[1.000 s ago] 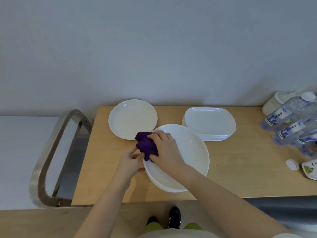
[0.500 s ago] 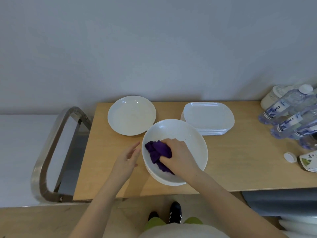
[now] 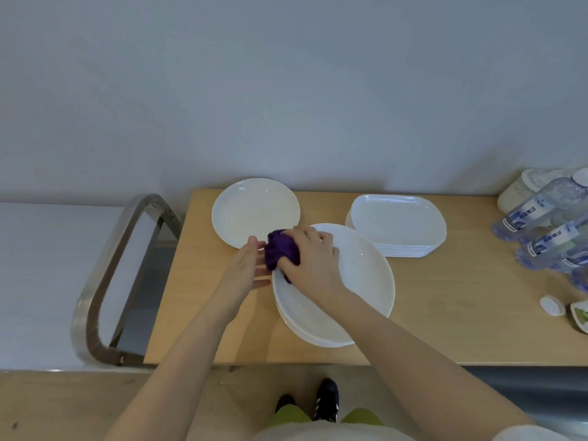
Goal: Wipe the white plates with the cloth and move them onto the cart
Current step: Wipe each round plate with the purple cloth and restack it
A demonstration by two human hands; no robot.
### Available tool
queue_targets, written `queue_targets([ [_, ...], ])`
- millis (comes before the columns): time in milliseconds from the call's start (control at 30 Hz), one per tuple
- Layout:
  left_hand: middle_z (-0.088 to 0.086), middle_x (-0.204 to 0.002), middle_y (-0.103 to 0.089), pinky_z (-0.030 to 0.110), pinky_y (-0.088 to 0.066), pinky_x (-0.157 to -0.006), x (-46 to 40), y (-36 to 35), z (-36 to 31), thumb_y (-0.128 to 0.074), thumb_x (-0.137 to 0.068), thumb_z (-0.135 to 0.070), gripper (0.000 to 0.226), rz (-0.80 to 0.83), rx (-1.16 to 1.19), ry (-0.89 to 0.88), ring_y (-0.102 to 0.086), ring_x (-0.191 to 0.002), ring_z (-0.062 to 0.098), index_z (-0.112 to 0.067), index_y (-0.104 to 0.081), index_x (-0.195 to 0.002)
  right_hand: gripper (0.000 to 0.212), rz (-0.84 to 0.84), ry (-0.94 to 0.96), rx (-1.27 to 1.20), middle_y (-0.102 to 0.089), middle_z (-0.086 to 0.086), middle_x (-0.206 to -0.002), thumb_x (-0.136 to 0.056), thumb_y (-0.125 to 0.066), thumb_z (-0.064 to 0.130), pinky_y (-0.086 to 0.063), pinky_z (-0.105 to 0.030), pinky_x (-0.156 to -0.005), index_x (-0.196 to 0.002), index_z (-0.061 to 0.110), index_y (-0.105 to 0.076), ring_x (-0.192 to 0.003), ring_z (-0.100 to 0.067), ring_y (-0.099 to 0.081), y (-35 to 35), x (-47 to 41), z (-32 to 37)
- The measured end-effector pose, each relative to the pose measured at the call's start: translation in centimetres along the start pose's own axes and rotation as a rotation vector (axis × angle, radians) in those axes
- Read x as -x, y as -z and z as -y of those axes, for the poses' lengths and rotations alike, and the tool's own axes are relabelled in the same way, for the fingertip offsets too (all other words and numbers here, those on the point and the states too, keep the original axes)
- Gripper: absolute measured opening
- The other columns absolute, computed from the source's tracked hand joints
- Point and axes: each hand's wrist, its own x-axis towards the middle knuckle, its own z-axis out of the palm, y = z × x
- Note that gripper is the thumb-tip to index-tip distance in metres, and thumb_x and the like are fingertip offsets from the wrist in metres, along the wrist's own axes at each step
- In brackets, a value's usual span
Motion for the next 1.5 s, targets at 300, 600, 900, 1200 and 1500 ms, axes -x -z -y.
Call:
queue_targets([
  [300, -0.003, -0.106, -0.065, 0.023, -0.05, -0.068, -1.4, -0.8, -0.1, -0.044, -0.099, -0.037, 0.024, -0.025, -0.314, -0.015, -0.062, -0.091, 0.011, -0.023, -0.055, -0.114, 0.049, 0.102, 0.28, 0.271, -0.046, 0.006, -0.136, -0.081, -0.059, 0.045, -0.034, -0.04, -0.098, -0.127, 0.032, -0.048, -0.123, -0.023, -0.035, -0.3, 6.8, -0.8],
  [600, -0.014, -0.103, -0.064, 0.035, -0.05, -0.077, -1.2, -2.4, 1.6, -0.047, -0.095, -0.03, 0.027, -0.205, -0.636, -0.117, -0.057, -0.093, 0.01, -0.033, -0.061, -0.117, 0.039, 0.149, 0.167, 0.382, -0.046, 0.009, -0.14, -0.086, -0.056, 0.043, -0.028, -0.037, -0.104, -0.123, 0.031, -0.055, -0.128, -0.022, -0.037, 3.4, 9.1, -5.2],
  [900, -0.018, -0.095, -0.064, 0.036, -0.051, -0.077, -1.0, -2.5, 1.2, -0.047, -0.095, -0.027, 0.026, -0.218, -0.635, -0.119, -0.058, -0.09, 0.009, -0.035, -0.064, -0.112, 0.035, 0.018, 0.028, 0.592, -0.048, 0.009, -0.133, -0.089, -0.053, 0.038, -0.031, -0.032, -0.094, -0.122, 0.03, -0.054, -0.118, -0.024, -0.041, 5.7, 3.8, -8.3],
  [1200, -0.016, -0.087, -0.064, 0.035, -0.052, -0.069, -0.9, -2.6, 1.4, -0.048, -0.096, -0.023, 0.026, -0.222, -0.618, -0.15, -0.06, -0.088, 0.009, -0.034, -0.064, -0.113, 0.034, -0.063, 0.198, 0.486, -0.054, -0.001, -0.124, -0.085, -0.059, 0.031, -0.034, -0.04, -0.088, -0.119, 0.023, -0.058, -0.112, -0.03, -0.046, 1.6, -1.0, -3.6],
  [1500, -0.012, -0.091, -0.066, 0.039, -0.053, -0.076, -0.8, -2.5, 1.1, -0.049, -0.095, -0.02, 0.025, -0.201, -0.592, -0.141, -0.061, -0.09, 0.012, -0.029, -0.066, -0.112, 0.029, -0.174, 0.109, 0.704, -0.056, -0.002, -0.121, -0.084, -0.058, 0.016, -0.038, -0.04, -0.079, -0.113, 0.022, -0.058, -0.102, -0.03, -0.051, 3.9, -1.2, -5.4],
])
